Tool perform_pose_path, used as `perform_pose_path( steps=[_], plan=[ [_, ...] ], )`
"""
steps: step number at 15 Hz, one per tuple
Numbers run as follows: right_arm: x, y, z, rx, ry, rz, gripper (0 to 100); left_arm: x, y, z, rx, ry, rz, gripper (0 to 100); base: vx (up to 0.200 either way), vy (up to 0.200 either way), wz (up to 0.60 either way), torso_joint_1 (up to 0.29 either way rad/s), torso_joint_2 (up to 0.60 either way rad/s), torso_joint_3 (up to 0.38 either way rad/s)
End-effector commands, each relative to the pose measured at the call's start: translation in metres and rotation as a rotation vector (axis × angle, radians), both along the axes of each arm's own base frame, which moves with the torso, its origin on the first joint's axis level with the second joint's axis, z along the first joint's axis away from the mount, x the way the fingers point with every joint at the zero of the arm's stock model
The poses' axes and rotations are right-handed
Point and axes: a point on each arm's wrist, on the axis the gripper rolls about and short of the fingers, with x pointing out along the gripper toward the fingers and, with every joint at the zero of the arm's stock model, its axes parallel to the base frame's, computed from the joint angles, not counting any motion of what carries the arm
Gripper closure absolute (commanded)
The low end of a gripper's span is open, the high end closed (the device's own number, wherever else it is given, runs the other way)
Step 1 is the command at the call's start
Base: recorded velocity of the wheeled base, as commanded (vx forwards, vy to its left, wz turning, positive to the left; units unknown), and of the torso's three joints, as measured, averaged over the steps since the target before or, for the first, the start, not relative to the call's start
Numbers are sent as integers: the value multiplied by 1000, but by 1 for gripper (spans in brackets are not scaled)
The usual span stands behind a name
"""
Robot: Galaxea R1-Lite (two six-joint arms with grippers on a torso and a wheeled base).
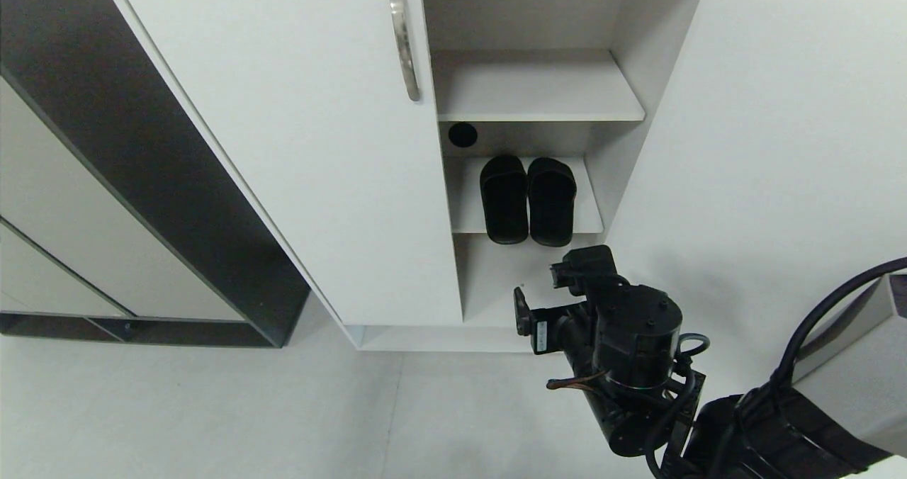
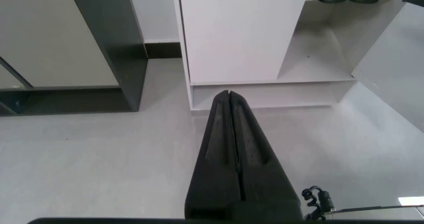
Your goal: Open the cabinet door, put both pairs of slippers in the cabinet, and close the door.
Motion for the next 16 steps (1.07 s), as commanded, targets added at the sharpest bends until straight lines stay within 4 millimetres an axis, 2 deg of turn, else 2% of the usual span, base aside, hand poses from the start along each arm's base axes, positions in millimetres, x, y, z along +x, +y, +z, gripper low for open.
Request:
perform_pose_path(
  steps=[1,5,16],
  plan=[
    [0,0,-1,-2,2,0,0,0,0,0,0,2,0,100,0,0,0,0,0,0],
    [0,0,-1,-2,2,0,0,0,0,0,0,1,0,100,0,0,0,3,2,112],
    [1,2,-6,-13,11,-1,0,0,0,0,27,0,-3,100,0,0,0,1,3,203]
  ],
)
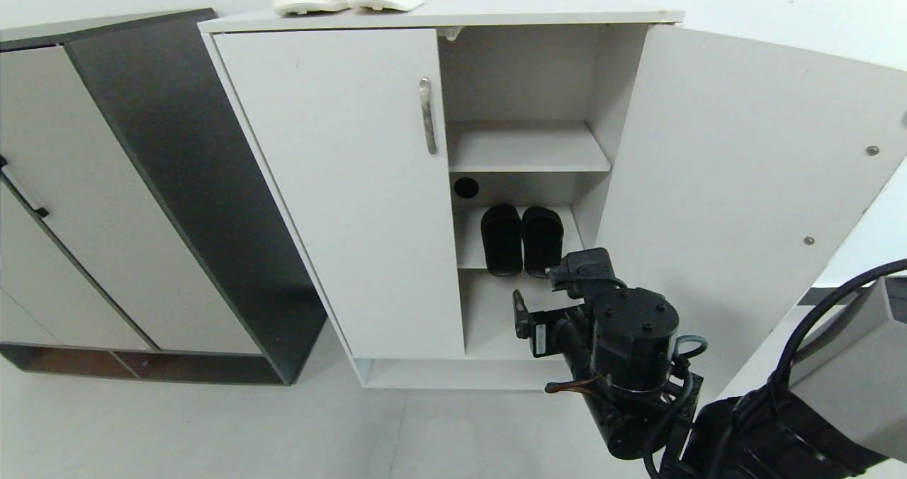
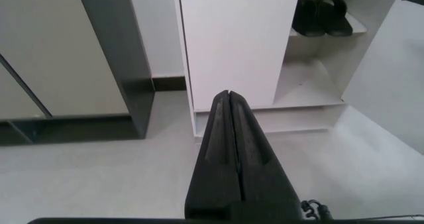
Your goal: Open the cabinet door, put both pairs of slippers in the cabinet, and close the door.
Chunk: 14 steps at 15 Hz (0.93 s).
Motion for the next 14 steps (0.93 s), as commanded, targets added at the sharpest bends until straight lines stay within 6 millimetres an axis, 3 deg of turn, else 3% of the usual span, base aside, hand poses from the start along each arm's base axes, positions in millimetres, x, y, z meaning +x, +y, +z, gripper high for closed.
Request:
perform_pose_path(
  steps=[1,9,14],
  plan=[
    [1,1,-3,-6,5,0,0,0,0,0,17,1,0,100,0,0,0,-2,2,198],
    [3,1,-5,-11,8,-5,0,0,0,0,11,3,0,100,0,0,0,0,-1,148],
    [3,1,-6,-12,9,-6,0,0,0,0,11,3,-2,100,0,200,0,1,2,14]
  ],
)
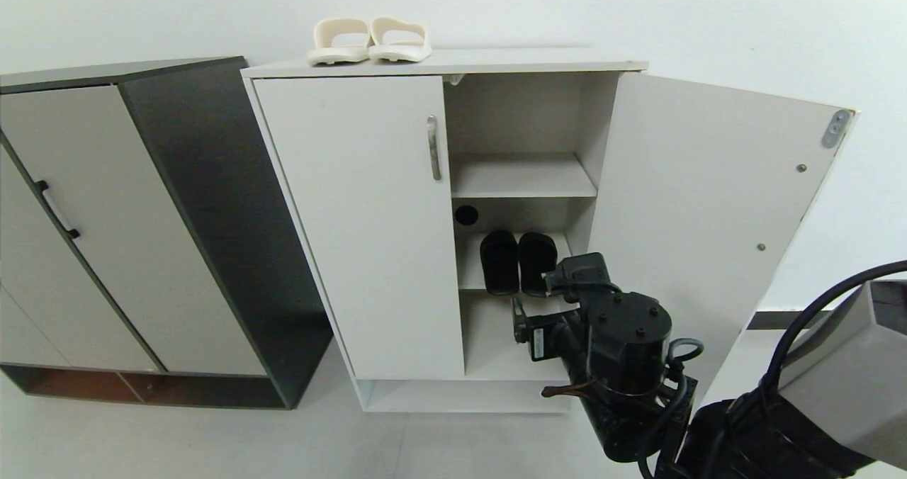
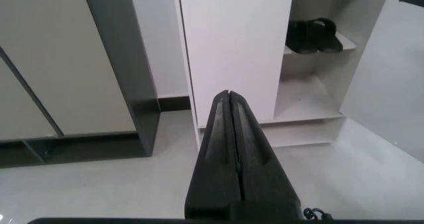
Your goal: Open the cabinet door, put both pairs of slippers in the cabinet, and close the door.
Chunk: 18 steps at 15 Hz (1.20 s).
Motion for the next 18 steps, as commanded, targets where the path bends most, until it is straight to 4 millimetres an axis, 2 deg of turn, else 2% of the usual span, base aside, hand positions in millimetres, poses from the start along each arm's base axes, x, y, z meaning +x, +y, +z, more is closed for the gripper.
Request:
perform_pose_path(
  steps=[1,15,18],
  plan=[
    [0,0,-1,-3,3,0,0,0,0,0,0,0,1,100,0,200,0,2,-2,12],
    [2,-6,-4,-23,10,-16,0,0,0,0,-8,2,1,100,0,200,0,2,1,3],
    [2,-6,-4,-28,10,-16,0,0,0,0,-9,2,1,100,0,0,0,0,0,0]
  ],
)
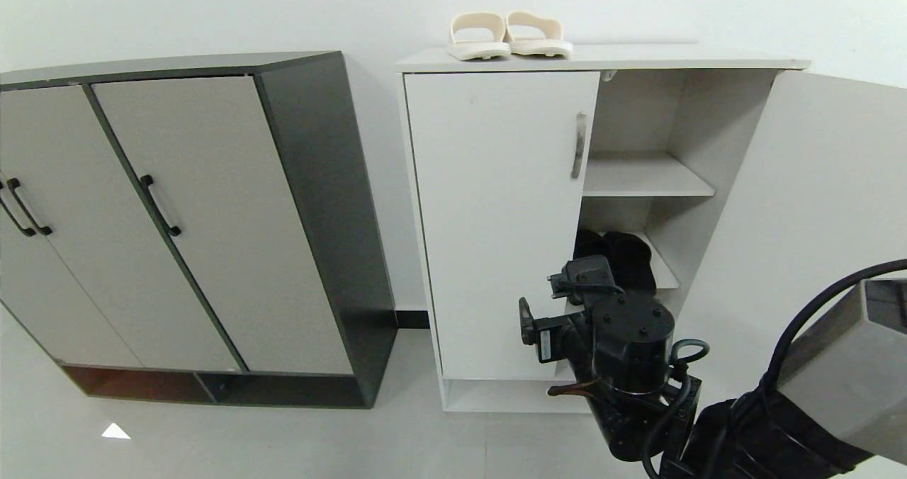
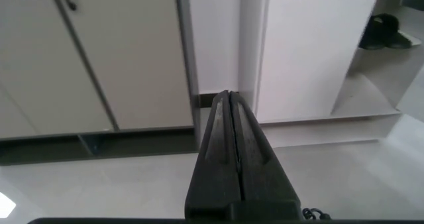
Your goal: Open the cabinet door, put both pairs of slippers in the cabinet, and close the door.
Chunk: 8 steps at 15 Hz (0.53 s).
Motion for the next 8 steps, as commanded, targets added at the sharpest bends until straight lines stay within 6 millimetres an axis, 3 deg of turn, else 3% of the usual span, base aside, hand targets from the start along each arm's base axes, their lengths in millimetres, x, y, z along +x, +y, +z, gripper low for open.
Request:
perform_pose_path(
  steps=[1,8],
  plan=[
    [0,0,1,1,-2,0,0,0,0,0,1,2,0,100,0,0,0,0,0,0],
    [-1,-2,-3,-19,5,4,0,0,0,0,-12,2,1,100,0,0,0,0,0,0]
  ],
)
